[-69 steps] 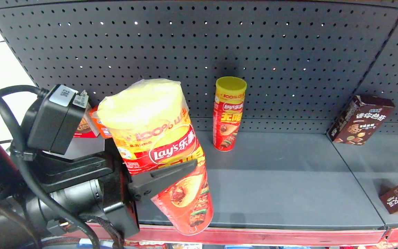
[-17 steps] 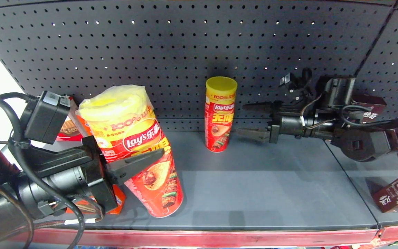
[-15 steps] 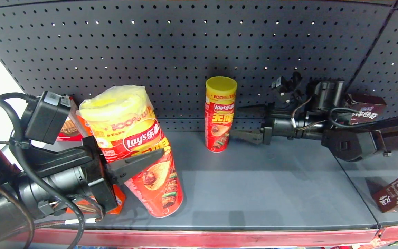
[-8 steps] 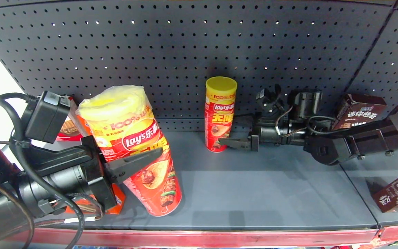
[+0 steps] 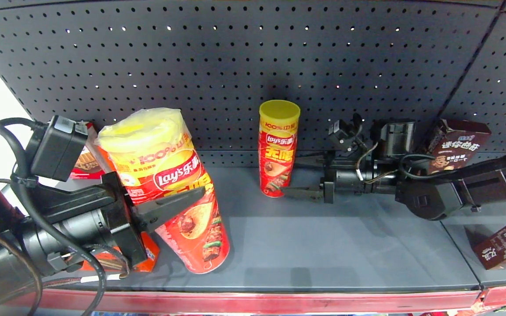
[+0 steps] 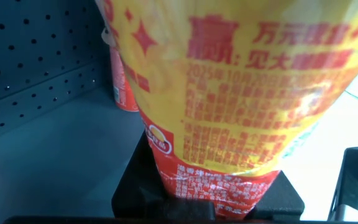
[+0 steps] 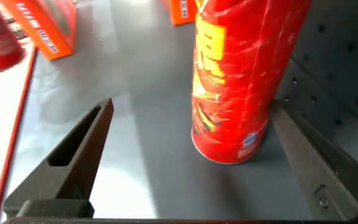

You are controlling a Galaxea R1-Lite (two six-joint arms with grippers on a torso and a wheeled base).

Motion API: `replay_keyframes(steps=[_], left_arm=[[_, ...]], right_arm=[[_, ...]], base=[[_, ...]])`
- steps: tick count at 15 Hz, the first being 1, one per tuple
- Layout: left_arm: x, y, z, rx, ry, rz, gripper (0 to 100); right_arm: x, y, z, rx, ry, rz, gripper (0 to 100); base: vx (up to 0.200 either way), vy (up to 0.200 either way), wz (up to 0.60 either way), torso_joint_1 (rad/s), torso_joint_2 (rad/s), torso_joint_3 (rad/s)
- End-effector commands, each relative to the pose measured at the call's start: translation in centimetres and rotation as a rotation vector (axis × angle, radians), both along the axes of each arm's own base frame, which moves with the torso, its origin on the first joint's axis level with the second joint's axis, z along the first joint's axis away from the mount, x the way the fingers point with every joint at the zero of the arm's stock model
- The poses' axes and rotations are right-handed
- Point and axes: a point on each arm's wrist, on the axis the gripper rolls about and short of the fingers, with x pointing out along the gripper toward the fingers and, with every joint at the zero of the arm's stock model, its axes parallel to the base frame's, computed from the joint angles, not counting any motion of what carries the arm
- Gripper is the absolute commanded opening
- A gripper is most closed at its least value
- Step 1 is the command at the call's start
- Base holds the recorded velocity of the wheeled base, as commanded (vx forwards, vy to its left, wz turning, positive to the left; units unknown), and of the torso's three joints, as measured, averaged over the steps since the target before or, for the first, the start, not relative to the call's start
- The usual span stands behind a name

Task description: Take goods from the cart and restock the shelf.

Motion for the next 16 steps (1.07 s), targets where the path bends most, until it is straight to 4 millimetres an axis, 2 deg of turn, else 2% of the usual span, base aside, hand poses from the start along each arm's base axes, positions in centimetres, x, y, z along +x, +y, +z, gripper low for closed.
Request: replay_keyframes(steps=[1, 4, 11, 15, 16], left_arm=[[0.0, 0.0, 0.0, 0.0, 0.001, 0.0, 0], [0.0, 0.1, -0.1, 0.001, 0.004, 0.006, 0], [0.1, 0.1, -0.1, 0.002, 0.007, 0.006, 0], [0.1, 0.2, -0.2, 0.003, 0.009, 0.012, 0], [0.2, 0.4, -0.2, 0.003, 0.009, 0.023, 0]], right_arm=[[-0.5, -0.2, 0.8, 0.01, -0.021, -0.004, 100], [1.0, 0.2, -0.2, 0.001, -0.017, -0.084, 100], [4.1, 3.3, -1.5, 0.055, -0.017, -0.056, 100], [4.8, 4.7, -2.7, 0.078, -0.018, -0.02, 100], [5.0, 4.8, -2.9, 0.085, -0.03, -0.029, 0]], base=[[0.0, 0.0, 0.0, 0.0, 0.0, 0.0], [0.0, 0.0, 0.0, 0.0, 0.0, 0.0], [0.0, 0.0, 0.0, 0.0, 0.0, 0.0], [0.0, 0.0, 0.0, 0.0, 0.0, 0.0], [0.0, 0.0, 0.0, 0.0, 0.0, 0.0]])
